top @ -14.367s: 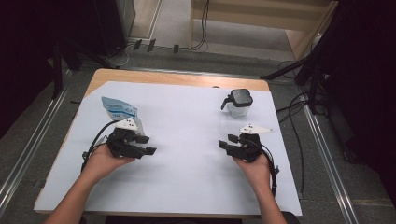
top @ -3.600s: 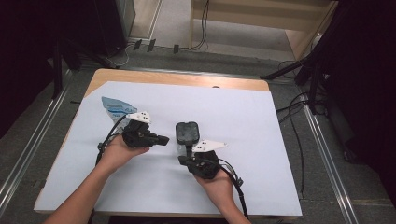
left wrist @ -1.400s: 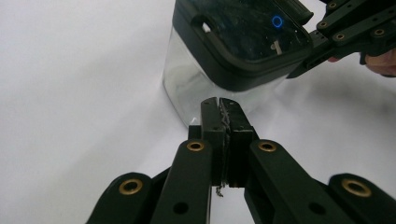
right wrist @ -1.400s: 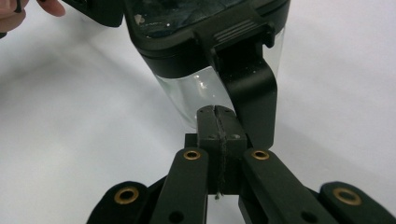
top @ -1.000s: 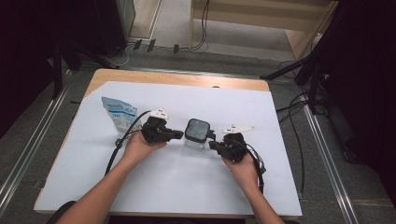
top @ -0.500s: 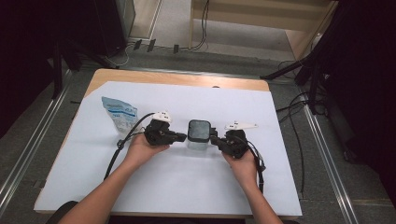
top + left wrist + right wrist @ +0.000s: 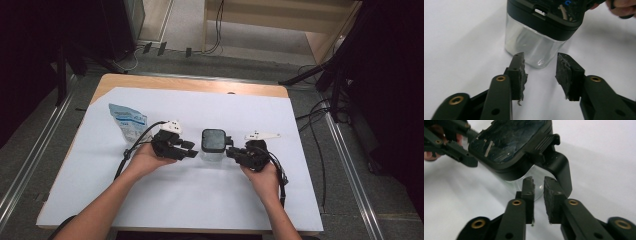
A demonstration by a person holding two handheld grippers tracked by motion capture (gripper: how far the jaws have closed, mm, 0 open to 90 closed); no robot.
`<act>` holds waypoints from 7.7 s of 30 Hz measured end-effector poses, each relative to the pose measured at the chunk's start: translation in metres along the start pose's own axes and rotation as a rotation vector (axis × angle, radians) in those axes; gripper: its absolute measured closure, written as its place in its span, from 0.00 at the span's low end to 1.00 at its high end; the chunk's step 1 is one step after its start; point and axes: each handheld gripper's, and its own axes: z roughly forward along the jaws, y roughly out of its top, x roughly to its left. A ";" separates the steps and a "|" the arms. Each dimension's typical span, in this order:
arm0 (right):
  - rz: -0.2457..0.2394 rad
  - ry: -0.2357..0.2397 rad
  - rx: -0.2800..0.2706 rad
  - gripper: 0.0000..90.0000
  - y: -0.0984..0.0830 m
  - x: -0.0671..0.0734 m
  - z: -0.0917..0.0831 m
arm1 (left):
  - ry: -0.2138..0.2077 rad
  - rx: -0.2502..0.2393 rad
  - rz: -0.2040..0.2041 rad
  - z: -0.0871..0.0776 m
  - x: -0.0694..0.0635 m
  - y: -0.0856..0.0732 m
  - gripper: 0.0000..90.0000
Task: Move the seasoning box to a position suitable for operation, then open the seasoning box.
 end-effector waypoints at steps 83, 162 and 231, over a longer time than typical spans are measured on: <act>0.024 -0.013 -0.024 1.00 0.014 -0.028 -0.003 | -0.130 0.027 0.173 0.038 0.014 0.045 0.14; 0.036 -0.017 -0.043 1.00 0.009 -0.024 -0.004 | -0.190 0.075 0.144 0.040 -0.024 0.129 1.00; -0.106 0.134 -0.037 0.64 -0.018 0.047 -0.022 | -0.153 0.015 0.052 -0.031 -0.014 0.030 0.33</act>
